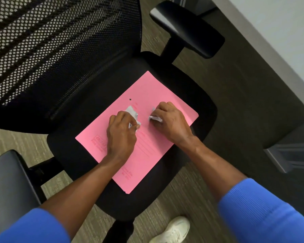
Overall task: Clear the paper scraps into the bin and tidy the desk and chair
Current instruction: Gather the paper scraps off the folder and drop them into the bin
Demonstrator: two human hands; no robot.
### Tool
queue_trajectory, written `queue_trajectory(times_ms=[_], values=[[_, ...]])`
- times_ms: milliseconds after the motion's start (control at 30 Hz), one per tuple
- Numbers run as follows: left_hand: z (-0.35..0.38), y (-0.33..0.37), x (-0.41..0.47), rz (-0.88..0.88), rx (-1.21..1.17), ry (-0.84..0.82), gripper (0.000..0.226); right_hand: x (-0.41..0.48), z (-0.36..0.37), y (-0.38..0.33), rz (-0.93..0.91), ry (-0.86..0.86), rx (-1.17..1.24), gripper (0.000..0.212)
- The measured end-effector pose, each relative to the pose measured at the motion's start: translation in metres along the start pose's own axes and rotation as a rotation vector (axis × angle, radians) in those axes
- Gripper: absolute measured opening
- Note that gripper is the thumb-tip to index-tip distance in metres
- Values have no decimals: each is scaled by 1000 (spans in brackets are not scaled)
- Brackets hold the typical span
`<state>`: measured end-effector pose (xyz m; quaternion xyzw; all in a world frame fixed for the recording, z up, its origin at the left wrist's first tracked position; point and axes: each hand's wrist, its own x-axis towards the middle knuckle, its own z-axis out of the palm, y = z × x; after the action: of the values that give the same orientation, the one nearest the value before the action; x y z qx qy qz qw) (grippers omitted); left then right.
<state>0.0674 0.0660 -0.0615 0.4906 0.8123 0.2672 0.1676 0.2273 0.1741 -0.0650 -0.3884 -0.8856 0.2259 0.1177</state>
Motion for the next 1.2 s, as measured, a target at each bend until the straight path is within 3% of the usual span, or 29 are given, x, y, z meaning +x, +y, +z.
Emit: queue_trajectory(times_ms=[233,333,500,667,833,1200], values=[[0,7,-9,-45,-67,21,20,-60,-7,10,209,252,99,11],[-3,14,-9,-131,-160,18,45,-91,-13,13,271,288,94,11],[-8,21,-5,-122,-75,26,71,-136,-11,18,329,305,83,12],[-5,23,-8,-63,51,-10,38,-165,-9,17,402,380,127,5],[7,27,-19,-10,89,35,28,-190,-6,25,483,441,137,7],[55,90,-74,177,-209,-27,4,-251,-21,52,641,549,188,12]])
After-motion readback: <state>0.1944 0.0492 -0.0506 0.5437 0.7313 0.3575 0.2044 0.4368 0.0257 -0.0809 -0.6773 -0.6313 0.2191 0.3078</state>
